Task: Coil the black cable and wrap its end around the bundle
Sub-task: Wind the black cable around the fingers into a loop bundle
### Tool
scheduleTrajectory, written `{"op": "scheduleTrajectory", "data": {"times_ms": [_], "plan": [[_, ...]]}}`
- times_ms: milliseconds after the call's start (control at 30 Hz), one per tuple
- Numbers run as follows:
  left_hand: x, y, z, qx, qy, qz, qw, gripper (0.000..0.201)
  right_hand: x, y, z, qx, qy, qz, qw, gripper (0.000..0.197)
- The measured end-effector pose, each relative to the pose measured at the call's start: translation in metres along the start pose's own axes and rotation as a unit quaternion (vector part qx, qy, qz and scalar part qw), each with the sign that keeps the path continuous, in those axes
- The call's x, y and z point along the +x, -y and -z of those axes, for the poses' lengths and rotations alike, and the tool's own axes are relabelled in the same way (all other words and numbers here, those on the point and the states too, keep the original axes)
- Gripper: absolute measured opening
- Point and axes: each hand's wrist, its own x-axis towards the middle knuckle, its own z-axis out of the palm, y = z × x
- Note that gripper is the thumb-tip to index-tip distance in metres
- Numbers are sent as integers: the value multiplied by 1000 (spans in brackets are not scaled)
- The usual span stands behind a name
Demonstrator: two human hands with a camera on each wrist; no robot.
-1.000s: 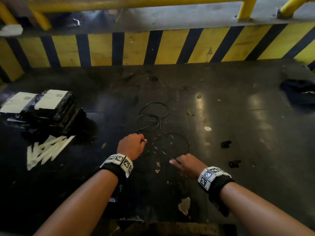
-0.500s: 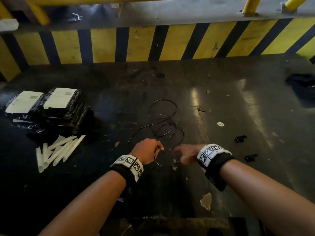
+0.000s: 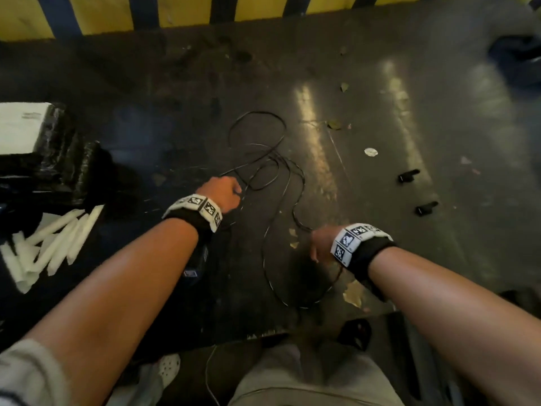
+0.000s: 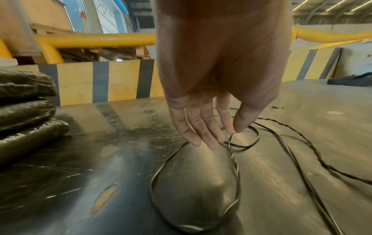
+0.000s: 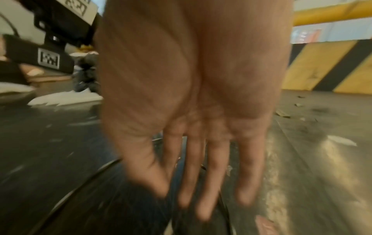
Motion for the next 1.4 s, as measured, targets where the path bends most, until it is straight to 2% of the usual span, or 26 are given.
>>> {"op": "scheduleTrajectory", "data": {"times_ms": [67, 167, 267, 367, 467, 533, 667, 733, 800, 867, 933, 1000, 1033, 1067, 1133, 1167, 1233, 1300, 1400], "plan": [[25, -5, -4, -8, -11, -9, 1000, 31, 4, 9, 12, 33, -79, 4, 996, 36], [57, -13, -12, -19, -8, -4, 1000, 54, 25, 15, 21, 64, -168, 25, 983, 43], [81, -18, -20, -7, 15, 43, 999, 64, 48, 15, 14, 86, -167, 25, 982, 56], [90, -23, -26, 28, 9, 54, 998, 60, 64, 15, 3, 73, -151, 14, 986, 63], [92, -23, -28, -8, -57, 36, 998, 54, 70, 10, -1, 76, -166, 24, 983, 61], [89, -21, -27, -84, -125, 8, 989, 55, 71, 7, 1, 73, -164, 33, 983, 60], [71, -22, -6, -209, -298, -93, 927, 31, 65, 4, 10, 92, -152, 50, 983, 59], [58, -27, 10, -241, -326, -123, 906, 23, 58, 3, 19, 131, -156, 49, 978, 55], [44, -33, 30, -264, -337, -149, 892, 16, 49, 3, 37, 162, -221, 35, 961, 47], [30, -40, 51, -289, -330, -177, 881, 16, 39, 5, 65, 212, -331, 20, 919, 44], [17, -47, 70, -304, -300, -207, 880, 22, 27, 11, 101, 261, -433, 38, 862, 53], [7, -56, 85, -314, -261, -227, 884, 28, 16, 18, 139, 250, -484, 71, 836, 67], [3, -60, 92, -325, -241, -227, 886, 30, 11, 21, 156, 232, -481, 80, 842, 68], [-2, -64, 97, -339, -224, -223, 886, 32, 7, 23, 171, 208, -468, 77, 855, 60], [-9, -68, 105, -358, -201, -205, 889, 35, -1, 22, 194, 174, -459, 69, 869, 32], [-12, -69, 107, -364, -188, -195, 891, 36, -5, 20, 200, 172, -461, 74, 867, 23], [-23, -70, 108, -392, -152, -177, 890, 35, -13, 16, 206, 171, -448, 100, 872, 24], [-36, -74, 105, -433, -114, -174, 877, 32, -20, 12, 208, 143, -437, 132, 878, 27], [-57, -83, 100, -451, -69, -180, 872, 30, -31, 4, 209, 123, -452, 127, 875, 23]]}}
